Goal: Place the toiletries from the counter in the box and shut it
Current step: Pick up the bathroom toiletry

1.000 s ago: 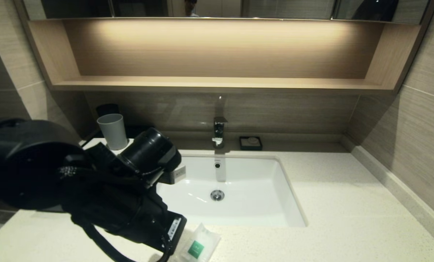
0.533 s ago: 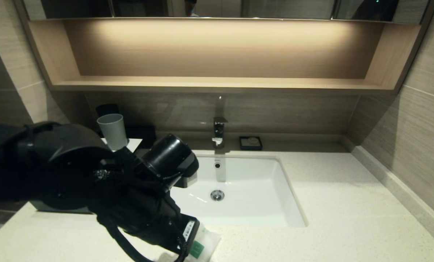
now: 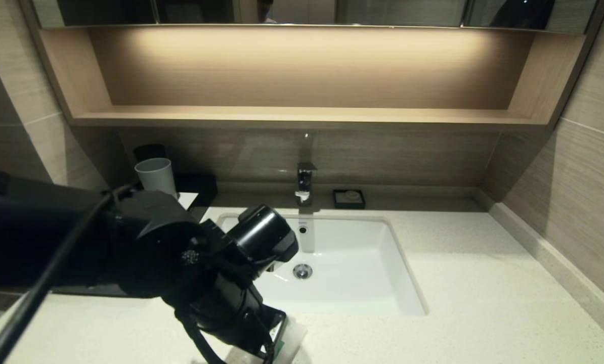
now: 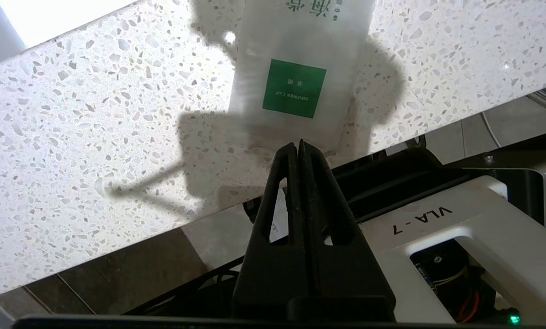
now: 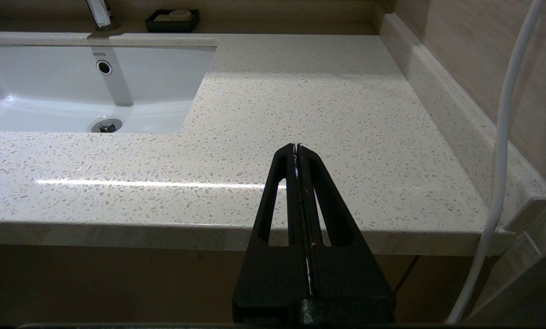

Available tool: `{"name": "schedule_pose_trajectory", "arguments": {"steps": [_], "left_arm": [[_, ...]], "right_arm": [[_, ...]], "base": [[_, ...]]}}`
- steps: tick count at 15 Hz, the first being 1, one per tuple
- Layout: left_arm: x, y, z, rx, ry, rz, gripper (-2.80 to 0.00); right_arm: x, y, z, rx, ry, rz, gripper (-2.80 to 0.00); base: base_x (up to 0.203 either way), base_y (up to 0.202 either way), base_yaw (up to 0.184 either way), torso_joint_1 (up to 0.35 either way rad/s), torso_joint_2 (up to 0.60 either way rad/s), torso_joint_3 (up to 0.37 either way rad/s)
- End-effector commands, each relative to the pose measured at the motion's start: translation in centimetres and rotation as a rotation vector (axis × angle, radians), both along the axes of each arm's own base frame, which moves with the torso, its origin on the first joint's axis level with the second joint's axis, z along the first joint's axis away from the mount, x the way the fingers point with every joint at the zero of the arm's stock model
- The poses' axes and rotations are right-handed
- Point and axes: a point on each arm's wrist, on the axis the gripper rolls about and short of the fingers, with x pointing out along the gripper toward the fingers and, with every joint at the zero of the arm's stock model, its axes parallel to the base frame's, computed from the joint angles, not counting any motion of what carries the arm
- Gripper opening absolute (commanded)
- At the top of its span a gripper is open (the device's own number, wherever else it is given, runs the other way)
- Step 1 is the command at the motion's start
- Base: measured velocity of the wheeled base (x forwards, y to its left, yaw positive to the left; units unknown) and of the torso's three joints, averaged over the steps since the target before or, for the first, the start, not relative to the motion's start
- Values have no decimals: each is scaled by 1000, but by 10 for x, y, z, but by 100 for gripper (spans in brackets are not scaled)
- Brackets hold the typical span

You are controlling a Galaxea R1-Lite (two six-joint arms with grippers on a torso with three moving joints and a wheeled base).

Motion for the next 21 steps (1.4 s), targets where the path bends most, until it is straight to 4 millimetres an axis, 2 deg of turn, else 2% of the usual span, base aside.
{"name": "schedule_pose_trajectory", "arguments": {"steps": [1,9,12,21], "left_arm": [[2,-2,-6,15,16,1,-280],[2,-6,-11,17,27,-11,-280],[5,-12,-19,13,24,-16,-280],[10,-17,-29,7,7,-13,-280]], "right_arm": [[0,0,0,0,3,0,-280],[0,0,0,0,2,0,-280],[0,0,0,0,3,0,-280],[0,0,0,0,2,0,-280]], "base": [[0,0,0,0,0,0],[0,0,0,0,0,0],[0,0,0,0,0,0],[0,0,0,0,0,0]]}}
